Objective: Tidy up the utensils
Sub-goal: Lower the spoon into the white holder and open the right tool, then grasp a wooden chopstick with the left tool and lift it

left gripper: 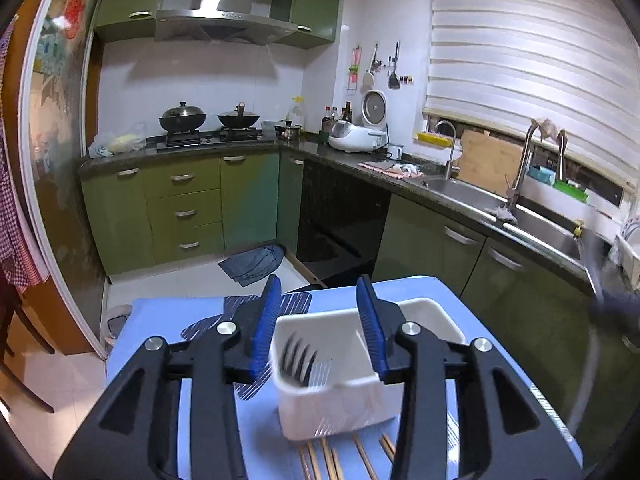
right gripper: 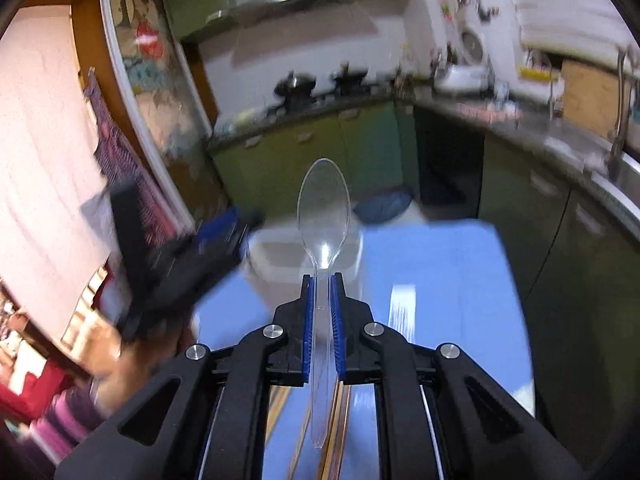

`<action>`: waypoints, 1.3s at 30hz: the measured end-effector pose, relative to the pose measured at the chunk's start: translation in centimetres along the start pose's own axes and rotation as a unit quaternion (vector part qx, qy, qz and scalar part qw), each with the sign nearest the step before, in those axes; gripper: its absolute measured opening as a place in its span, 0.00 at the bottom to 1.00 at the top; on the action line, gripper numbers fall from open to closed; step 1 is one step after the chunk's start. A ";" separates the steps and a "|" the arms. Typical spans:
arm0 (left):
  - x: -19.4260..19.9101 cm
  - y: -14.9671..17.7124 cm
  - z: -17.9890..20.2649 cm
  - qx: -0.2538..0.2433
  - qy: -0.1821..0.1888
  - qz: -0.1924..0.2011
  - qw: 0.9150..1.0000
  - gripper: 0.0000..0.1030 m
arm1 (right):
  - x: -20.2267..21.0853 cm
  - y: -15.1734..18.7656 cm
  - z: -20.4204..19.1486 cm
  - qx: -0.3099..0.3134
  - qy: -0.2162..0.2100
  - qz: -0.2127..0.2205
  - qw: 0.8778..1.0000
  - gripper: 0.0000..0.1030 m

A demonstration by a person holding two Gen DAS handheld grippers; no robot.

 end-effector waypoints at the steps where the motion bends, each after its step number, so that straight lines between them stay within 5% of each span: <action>1: 0.8 0.0 -0.4 0.003 -0.003 0.001 1.000 0.37 | -0.6 -1.3 -0.5 -0.004 -0.003 0.016 1.000 0.09; 9: 6.0 1.9 -3.1 -0.003 -0.027 -0.008 1.000 0.37 | -8.0 -7.2 -1.4 -0.026 0.021 0.090 0.995 0.09; 15: 8.1 2.9 -4.0 -0.016 -0.038 -0.012 0.999 0.42 | -12.4 -6.0 -0.8 -0.012 0.043 0.085 0.995 0.09; 23: 6.8 5.7 -2.7 -0.012 -0.002 -0.069 0.998 0.42 | -11.4 -0.2 -0.1 0.044 0.068 0.056 0.995 0.11; 26: 6.1 7.2 -1.8 -0.002 0.021 -0.105 0.994 0.42 | -10.6 1.0 -0.2 0.064 0.078 0.062 0.993 0.21; 31: 5.5 9.7 0.2 -0.020 0.028 -0.154 0.987 0.42 | -8.3 1.5 -0.3 0.072 0.072 0.076 0.992 0.35; 39: 3.4 12.1 1.7 -0.003 0.053 -0.223 0.973 0.42 | -3.6 2.3 1.0 0.062 0.063 0.073 0.993 0.37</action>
Point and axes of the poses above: each gripper's, at about its wrist camera, not at the fingertips, and x roughly against the way its jaws point, z to its right, y to its underside, the point moved 7 cm from there along -x, roughly the way its jaws point, and after that the axes turned 15 degrees about -x, right-handed, at the moved point
